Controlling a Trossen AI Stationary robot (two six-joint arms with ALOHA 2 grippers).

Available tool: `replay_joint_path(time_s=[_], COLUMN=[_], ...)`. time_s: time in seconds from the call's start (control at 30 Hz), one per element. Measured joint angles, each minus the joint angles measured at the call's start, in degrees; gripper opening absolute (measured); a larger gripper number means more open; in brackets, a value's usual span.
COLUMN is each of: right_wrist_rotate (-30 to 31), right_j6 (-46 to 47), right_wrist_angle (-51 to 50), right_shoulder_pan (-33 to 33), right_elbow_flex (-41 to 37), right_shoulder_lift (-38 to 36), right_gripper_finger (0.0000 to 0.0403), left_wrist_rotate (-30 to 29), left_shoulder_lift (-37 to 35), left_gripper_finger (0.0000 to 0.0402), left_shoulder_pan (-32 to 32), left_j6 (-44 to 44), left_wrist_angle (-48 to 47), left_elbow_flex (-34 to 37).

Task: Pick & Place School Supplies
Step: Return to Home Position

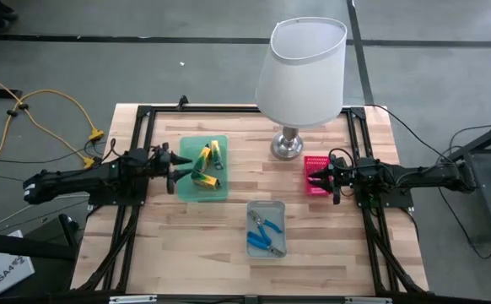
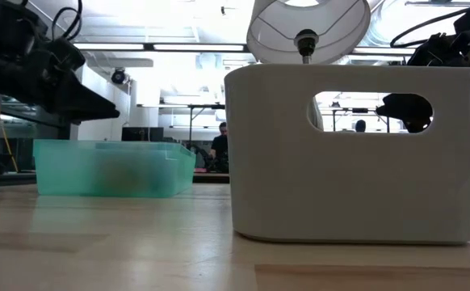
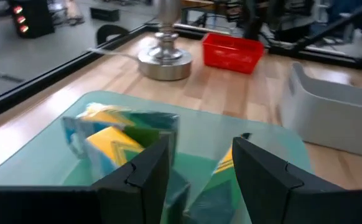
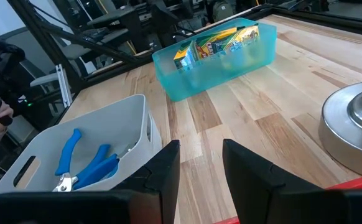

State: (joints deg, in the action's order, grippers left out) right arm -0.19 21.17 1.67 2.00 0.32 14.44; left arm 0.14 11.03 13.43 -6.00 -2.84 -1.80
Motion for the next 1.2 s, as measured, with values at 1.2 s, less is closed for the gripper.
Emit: replay_joint_path(time_s=[1.2], right_wrist_rotate=[0.0], right_j6=[0.0], right_wrist_angle=[0.0], right_shoulder_pan=[0.0], right_elbow_flex=[0.01], right_shoulder_lift=[0.0], right_gripper_finger=[0.0113], left_wrist_rotate=[0.37], left_shoulder_lift=[2.68], left_gripper_finger=[0.0168], left_shoulder_pan=[0.89], left_j6=[-2.62], left_wrist_angle=[4.78], left_elbow_flex=[0.2])
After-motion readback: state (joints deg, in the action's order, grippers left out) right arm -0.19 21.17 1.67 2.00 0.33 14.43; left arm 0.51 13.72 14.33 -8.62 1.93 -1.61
